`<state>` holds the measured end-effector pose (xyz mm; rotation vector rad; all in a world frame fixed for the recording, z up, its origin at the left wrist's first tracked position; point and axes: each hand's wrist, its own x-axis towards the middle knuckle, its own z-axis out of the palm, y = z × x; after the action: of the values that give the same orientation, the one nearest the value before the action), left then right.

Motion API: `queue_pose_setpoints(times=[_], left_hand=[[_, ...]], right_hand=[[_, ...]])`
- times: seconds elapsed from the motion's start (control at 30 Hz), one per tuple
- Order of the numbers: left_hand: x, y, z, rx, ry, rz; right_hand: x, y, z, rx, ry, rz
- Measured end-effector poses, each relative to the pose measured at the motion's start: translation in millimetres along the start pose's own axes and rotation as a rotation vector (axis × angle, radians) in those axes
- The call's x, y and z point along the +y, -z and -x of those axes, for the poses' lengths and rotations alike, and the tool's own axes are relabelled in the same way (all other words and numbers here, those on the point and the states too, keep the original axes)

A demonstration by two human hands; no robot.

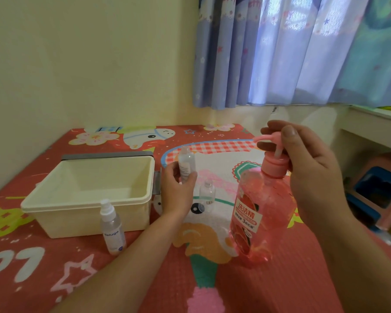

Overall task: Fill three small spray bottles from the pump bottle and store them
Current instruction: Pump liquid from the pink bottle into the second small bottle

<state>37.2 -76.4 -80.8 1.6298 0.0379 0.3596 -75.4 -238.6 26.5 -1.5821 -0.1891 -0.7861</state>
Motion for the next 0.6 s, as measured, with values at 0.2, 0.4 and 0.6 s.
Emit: queue_pose_setpoints(times=[0.2,0.4,0.6], left_hand=[[22,-1,11,-0.044,-0.066,0.055],[48,10,28,-0.053,-0.183,0.135],[59,27,56,-0.211,-0.371,0.057]], right_hand=[[-1,-1,0,-0.001,-0.001,-0.002],[-1,-2,0,0.001,-0.013,-0.015],[-1,-1,0,0.004,-0.016,-0.018]])
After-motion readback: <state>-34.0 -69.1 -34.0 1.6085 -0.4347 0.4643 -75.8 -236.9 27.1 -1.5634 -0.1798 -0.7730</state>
